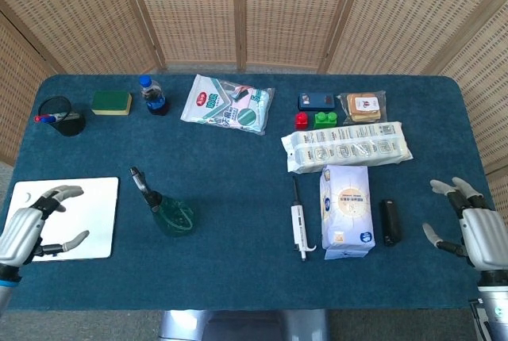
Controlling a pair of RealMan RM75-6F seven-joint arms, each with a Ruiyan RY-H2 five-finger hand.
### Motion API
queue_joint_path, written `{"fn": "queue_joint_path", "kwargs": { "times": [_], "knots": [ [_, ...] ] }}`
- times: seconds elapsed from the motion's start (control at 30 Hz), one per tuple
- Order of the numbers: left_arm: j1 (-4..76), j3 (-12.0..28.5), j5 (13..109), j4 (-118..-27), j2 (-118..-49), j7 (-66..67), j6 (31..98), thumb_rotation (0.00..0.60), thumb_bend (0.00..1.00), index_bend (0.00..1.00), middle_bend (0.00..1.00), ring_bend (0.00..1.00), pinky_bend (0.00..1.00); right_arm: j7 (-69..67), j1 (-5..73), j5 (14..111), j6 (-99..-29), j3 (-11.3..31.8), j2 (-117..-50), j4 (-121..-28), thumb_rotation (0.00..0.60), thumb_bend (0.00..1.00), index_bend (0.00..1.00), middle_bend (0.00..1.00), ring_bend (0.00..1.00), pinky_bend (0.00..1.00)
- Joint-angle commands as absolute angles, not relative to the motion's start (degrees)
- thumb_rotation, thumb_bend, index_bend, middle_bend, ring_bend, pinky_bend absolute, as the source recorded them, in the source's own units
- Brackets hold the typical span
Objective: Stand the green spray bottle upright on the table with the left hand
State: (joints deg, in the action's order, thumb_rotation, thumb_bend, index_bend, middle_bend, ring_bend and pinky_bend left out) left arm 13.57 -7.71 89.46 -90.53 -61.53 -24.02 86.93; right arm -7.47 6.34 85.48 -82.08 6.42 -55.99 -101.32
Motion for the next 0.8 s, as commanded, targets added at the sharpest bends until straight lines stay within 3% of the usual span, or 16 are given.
{"fn": "queue_joint_path", "kwargs": {
  "times": [0.03, 0.47, 0.8],
  "knots": [
    [11.38, -10.0, 84.6, -98.96, -52.67, -16.04, 82.89, 0.387, 0.27, 0.24, 0.24, 0.21, 0.41, -4.56, 6.87, 85.02, -81.49, 6.4, -56.2, -100.81, 0.6, 0.35, 0.18, 0.3, 0.1, 0.19],
    [2.99, -7.39, 84.95, -100.58, -50.69, -8.08, 94.37, 0.463, 0.27, 0.27, 0.27, 0.21, 0.41, 2.1, 6.67, 85.03, -83.44, 6.32, -57.63, -99.95, 0.6, 0.35, 0.19, 0.3, 0.1, 0.18],
    [2.32, -5.49, 86.64, -101.15, -51.57, -7.6, 93.47, 0.469, 0.27, 0.27, 0.27, 0.21, 0.4, 1.85, 6.55, 85.57, -83.97, 5.99, -57.73, -99.88, 0.6, 0.35, 0.19, 0.3, 0.09, 0.18]
  ]
}}
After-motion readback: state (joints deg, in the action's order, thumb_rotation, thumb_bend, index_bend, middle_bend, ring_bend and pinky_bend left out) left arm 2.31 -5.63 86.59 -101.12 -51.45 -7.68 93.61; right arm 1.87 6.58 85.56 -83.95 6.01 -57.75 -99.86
